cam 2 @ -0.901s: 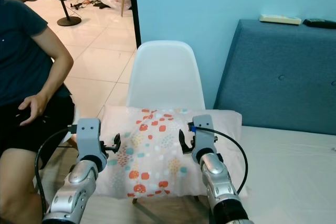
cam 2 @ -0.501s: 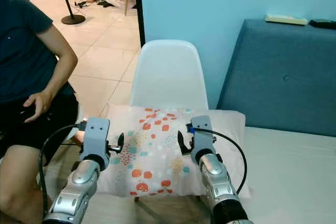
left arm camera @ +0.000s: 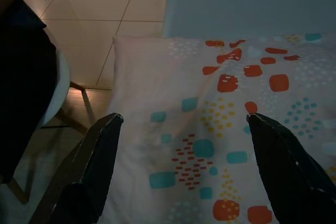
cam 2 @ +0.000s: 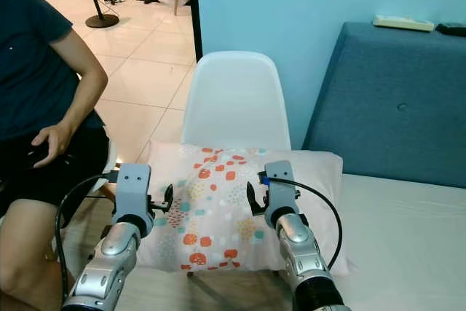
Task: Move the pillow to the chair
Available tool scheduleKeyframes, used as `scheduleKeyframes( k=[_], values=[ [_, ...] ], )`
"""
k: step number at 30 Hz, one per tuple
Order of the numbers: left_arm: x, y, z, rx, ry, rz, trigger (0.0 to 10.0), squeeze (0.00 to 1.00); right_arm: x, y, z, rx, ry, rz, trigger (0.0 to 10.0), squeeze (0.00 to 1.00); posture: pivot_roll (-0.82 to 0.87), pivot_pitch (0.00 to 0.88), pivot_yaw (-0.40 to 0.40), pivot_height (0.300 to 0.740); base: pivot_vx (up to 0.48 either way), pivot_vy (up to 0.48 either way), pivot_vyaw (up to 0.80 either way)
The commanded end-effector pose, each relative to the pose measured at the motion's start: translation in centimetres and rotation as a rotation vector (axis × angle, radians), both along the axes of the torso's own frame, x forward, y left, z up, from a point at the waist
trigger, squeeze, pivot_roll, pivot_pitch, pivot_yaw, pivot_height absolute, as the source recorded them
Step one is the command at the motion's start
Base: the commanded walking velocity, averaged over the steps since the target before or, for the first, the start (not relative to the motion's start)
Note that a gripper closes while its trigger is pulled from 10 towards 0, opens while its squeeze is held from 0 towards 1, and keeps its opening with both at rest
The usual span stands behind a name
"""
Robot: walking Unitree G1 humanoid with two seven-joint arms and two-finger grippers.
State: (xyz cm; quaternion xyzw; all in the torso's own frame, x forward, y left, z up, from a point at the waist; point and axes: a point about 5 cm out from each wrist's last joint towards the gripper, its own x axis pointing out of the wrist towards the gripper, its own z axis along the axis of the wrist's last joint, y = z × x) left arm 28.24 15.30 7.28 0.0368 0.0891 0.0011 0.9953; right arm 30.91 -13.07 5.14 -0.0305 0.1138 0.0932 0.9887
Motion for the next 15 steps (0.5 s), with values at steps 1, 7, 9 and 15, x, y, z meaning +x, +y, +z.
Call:
scheduleKeyframes(
  k=[1,7,9,15],
  values=[
    [-0.28,0.01,-0.42,0.004,0.025,-0.004,10.0,0.0,-0.39,-0.24,-0.69,0.003,0.035,-0.016,10.0,0.0,0.05,0.091,-0.025,0.74,0.0,0.435,0.0],
    [-0.36,-0.04,-0.54,0.022,0.03,-0.02,10.0,0.0,-0.44,-0.4,-0.73,0.009,0.036,-0.027,10.0,0.0,0.05,0.093,-0.022,0.74,0.0,0.436,0.0],
    [-0.37,-0.02,-0.54,0.023,0.031,-0.02,10.0,0.0,-0.47,-0.4,-0.75,0.012,0.036,-0.029,10.0,0.0,0.05,0.093,-0.02,0.74,0.0,0.442,0.0],
    [-0.38,-0.09,-0.59,0.033,0.051,-0.063,10.0,0.0,-0.51,-0.45,-0.77,0.015,0.037,-0.034,10.0,0.0,0.05,0.094,-0.017,0.74,0.0,0.273,0.0]
  ],
)
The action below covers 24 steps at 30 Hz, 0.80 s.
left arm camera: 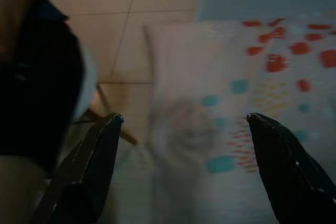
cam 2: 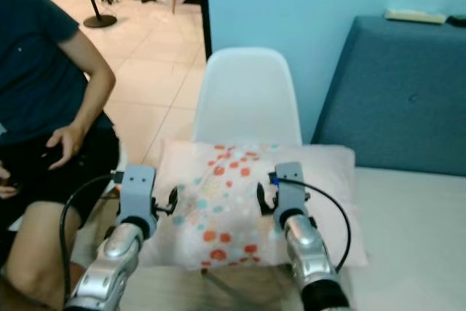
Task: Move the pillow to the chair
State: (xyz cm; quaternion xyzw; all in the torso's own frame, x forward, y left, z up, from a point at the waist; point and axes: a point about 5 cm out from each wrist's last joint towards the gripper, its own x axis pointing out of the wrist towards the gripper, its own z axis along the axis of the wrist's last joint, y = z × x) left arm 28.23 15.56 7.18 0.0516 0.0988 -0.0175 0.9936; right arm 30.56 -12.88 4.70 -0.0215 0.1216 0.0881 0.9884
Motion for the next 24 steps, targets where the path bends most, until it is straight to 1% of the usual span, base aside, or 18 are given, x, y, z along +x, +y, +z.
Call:
scheduleKeyframes(
  k=[1,3,14,22,24],
  values=[
    [-0.43,-0.41,-0.58,0.012,0.041,-0.038,10.0,0.0,-0.17,-0.66,-0.34,0.002,0.02,-0.022,10.0,0.0,0.05,0.094,-0.015,0.74,0.0,0.0,0.0],
    [-0.58,-0.59,-0.71,0.014,0.055,-0.058,10.0,0.0,-0.18,-0.71,-0.36,0.004,0.021,-0.026,10.0,0.0,0.05,0.093,-0.014,0.74,0.0,-0.48,0.0],
    [-0.5,-0.8,-0.83,0.028,0.066,-0.072,10.0,0.0,-0.28,-1.04,-0.51,0.011,0.026,-0.042,10.0,0.0,0.04,0.091,-0.009,0.74,0.0,-0.48,0.0],
    [-0.41,-0.57,-0.86,0.029,0.07,-0.056,10.0,0.0,-0.24,-1.03,-0.52,0.013,0.028,-0.046,10.0,0.0,0.05,0.088,-0.009,0.74,0.0,0.0,0.0],
    [-0.41,-0.52,-0.91,0.013,0.071,-0.045,10.0,0.0,-0.21,-0.98,-0.5,0.015,0.027,-0.046,10.0,0.0,0.05,0.086,-0.008,0.74,0.0,0.0,0.0]
  ],
)
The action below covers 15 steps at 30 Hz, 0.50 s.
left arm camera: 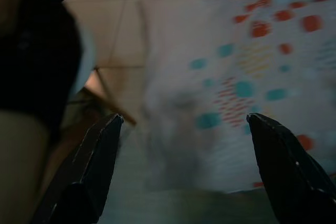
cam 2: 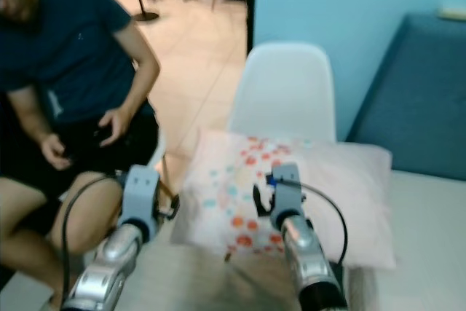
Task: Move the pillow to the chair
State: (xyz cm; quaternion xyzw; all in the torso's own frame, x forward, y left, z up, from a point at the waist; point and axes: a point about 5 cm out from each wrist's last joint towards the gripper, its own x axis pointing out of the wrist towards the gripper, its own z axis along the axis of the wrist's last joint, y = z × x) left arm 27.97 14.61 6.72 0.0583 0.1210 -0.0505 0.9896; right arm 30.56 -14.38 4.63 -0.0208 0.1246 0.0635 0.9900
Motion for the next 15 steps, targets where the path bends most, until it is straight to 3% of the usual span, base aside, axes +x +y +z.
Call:
scheduleKeyframes(
  k=[1,6,15],
  values=[
    [-0.16,0.46,-0.46,-0.004,0.023,0.027,10.0,0.0,-0.2,0.54,-0.42,0.021,0.022,0.003,10.0,0.0,0.05,0.087,-0.007,0.74,0.0,0.0,0.0],
    [-0.07,0.65,-0.43,-0.025,0.024,0.043,10.0,0.0,-0.16,0.59,-0.39,0.032,0.02,0.004,10.0,0.0,0.05,0.085,-0.007,0.74,0.0,0.0,0.0],
    [0.31,1.0,0.51,-0.041,-0.031,0.077,10.0,0.0,-0.12,0.57,-0.43,0.027,0.028,0.011,10.0,0.0,0.05,0.085,-0.008,0.74,0.0,0.0,-0.8]
  ],
)
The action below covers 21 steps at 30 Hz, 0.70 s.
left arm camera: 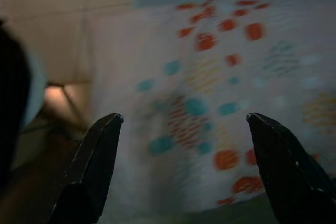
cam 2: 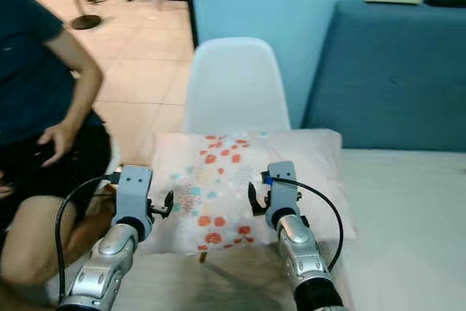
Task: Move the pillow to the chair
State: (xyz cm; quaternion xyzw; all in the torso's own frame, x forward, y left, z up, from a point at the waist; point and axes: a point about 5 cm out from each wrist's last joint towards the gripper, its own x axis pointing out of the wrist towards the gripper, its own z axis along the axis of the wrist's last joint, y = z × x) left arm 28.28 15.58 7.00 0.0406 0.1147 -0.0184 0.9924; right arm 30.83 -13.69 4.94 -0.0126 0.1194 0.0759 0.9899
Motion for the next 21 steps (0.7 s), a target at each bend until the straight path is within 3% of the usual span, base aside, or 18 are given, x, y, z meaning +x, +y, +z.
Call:
scheduleKeyframes(
  k=[1,21],
  values=[
    [0.1,0.0,0.3,-0.01,-0.016,0.008,10.0,0.0,-0.4,-0.2,-0.9,0.006,0.044,-0.015,10.0,0.0,0.05,0.078,-0.008,0.74,0.0,0.0,-0.8],
    [-0.3,-0.1,-1.0,0.004,0.031,-0.003,10.0,0.0,-1.6,-1.0,-2.5,-0.044,0.133,-0.013,10.0,0.0,0.02,0.066,0.0,0.74,0.0,0.0,-0.8]
  ],
)
